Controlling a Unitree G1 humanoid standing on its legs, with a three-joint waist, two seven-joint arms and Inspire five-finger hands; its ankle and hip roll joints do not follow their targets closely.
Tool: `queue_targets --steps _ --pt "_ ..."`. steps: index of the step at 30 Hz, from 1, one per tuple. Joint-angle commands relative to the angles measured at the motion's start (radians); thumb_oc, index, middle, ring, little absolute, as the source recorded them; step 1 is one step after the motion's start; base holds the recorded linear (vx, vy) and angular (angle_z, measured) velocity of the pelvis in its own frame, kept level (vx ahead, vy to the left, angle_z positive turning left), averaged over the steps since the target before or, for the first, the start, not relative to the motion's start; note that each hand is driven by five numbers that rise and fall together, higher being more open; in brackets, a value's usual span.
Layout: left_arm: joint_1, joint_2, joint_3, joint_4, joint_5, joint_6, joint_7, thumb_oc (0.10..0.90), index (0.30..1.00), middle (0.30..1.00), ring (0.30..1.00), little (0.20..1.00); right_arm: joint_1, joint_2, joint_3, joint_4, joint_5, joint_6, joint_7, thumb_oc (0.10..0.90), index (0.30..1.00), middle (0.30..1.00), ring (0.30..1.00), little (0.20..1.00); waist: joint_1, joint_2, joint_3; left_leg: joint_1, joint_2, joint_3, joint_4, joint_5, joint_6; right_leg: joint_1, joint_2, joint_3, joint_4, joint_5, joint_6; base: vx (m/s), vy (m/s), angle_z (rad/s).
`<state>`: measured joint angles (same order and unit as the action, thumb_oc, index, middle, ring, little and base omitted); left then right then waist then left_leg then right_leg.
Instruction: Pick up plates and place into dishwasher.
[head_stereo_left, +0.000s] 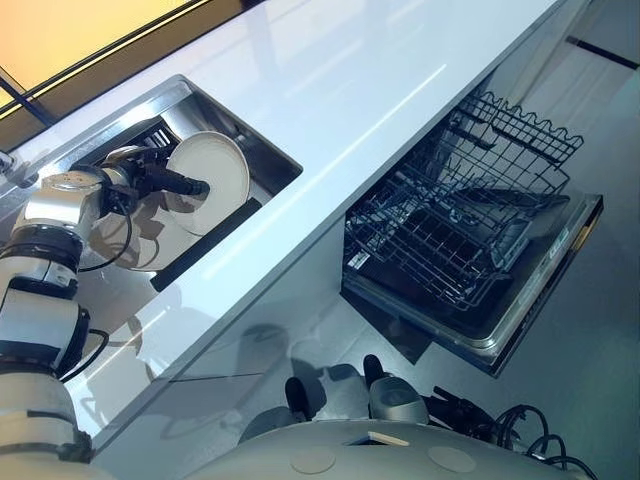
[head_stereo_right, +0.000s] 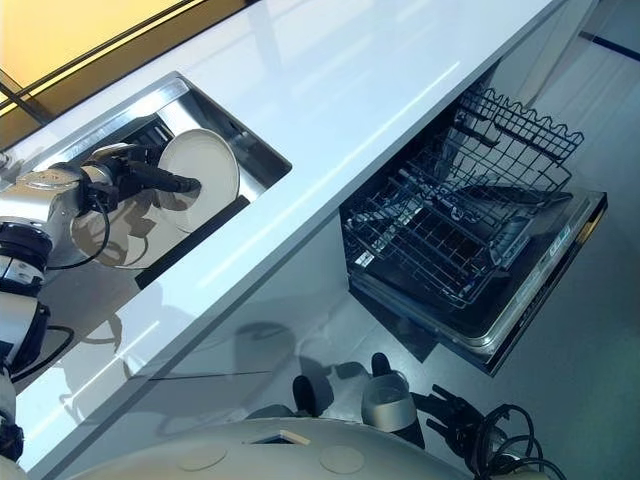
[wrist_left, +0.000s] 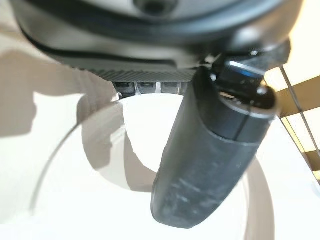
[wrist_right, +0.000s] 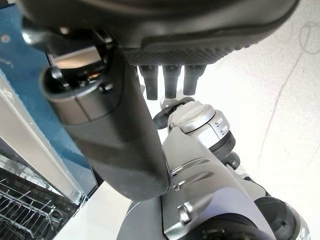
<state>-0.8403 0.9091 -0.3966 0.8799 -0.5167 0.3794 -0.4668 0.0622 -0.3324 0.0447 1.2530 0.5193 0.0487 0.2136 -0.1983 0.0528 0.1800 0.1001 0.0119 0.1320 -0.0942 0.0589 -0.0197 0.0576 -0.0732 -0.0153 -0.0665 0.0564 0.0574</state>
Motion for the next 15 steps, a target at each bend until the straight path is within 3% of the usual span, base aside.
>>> queue_targets --steps 1,3,4,6,7,15 --pt "-0.131 0.040 0.006 -0.030 -0.138 -0.005 -0.172 0.800 0.900 0.900 0.900 0.900 -0.016 -0.036 -0.019 0.001 -0.016 -0.020 0.018 0.800 0.900 0.900 0.900 0.900 -0.008 0.044 -0.026 -0.009 -0.099 0.033 0.014 -0.094 0.088 -0.101 0.048 0.037 0.111 -0.017 0.080 -0.03 -0.005 0.03" --pt "-0.126 0.038 0.010 -0.041 -0.161 0.005 -0.194 0.800 0.900 0.900 0.900 0.900 -0.016 -0.036 -0.021 0.004 -0.018 -0.021 0.017 0.800 0.900 0.900 0.900 0.900 -0.006 0.045 -0.027 -0.006 -0.099 0.030 0.012 -0.095 0.087 -0.097 0.047 0.035 0.107 -0.016 0.080 -0.01 -0.004 0.02" --pt "-0.124 0.038 0.012 -0.047 -0.164 0.005 -0.197 0.649 0.771 0.771 0.771 0.749 -0.017 -0.036 -0.021 0.005 -0.019 -0.022 0.016 0.800 0.900 0.900 0.900 0.900 -0.005 0.046 -0.028 -0.005 -0.100 0.029 0.011 -0.095 0.088 -0.095 0.048 0.035 0.104 -0.015 0.079 -0.03 -0.010 0.01" --pt "-0.122 0.039 0.010 -0.050 -0.152 -0.009 -0.211 0.180 0.368 0.368 0.368 0.280 -0.018 -0.036 -0.023 0.008 -0.021 -0.027 0.016 0.800 0.900 0.900 0.900 0.900 -0.003 0.047 -0.030 -0.004 -0.100 0.025 0.010 -0.095 0.088 -0.091 0.048 0.032 0.101 -0.016 0.078 -0.02 -0.004 0.00" --pt "-0.123 0.039 0.009 -0.050 -0.152 -0.010 -0.213 0.100 0.300 0.300 0.300 0.200 -0.019 -0.036 -0.023 0.009 -0.021 -0.028 0.016 0.800 0.900 0.900 0.900 0.900 -0.003 0.047 -0.030 -0.004 -0.100 0.025 0.010 -0.095 0.088 -0.090 0.048 0.032 0.100 -0.016 0.078 -0.04 -0.010 0.00" --pt "-0.139 0.059 0.000 -0.083 -0.173 -0.069 -0.179 0.100 0.300 0.300 0.300 0.200 -0.033 -0.040 -0.028 -0.003 0.031 -0.049 0.027 0.800 0.900 0.900 0.900 0.900 0.012 0.045 -0.043 0.001 -0.098 0.008 0.008 -0.094 0.084 -0.068 0.054 0.026 0.084 -0.019 0.070 -0.05 -0.018 0.02"
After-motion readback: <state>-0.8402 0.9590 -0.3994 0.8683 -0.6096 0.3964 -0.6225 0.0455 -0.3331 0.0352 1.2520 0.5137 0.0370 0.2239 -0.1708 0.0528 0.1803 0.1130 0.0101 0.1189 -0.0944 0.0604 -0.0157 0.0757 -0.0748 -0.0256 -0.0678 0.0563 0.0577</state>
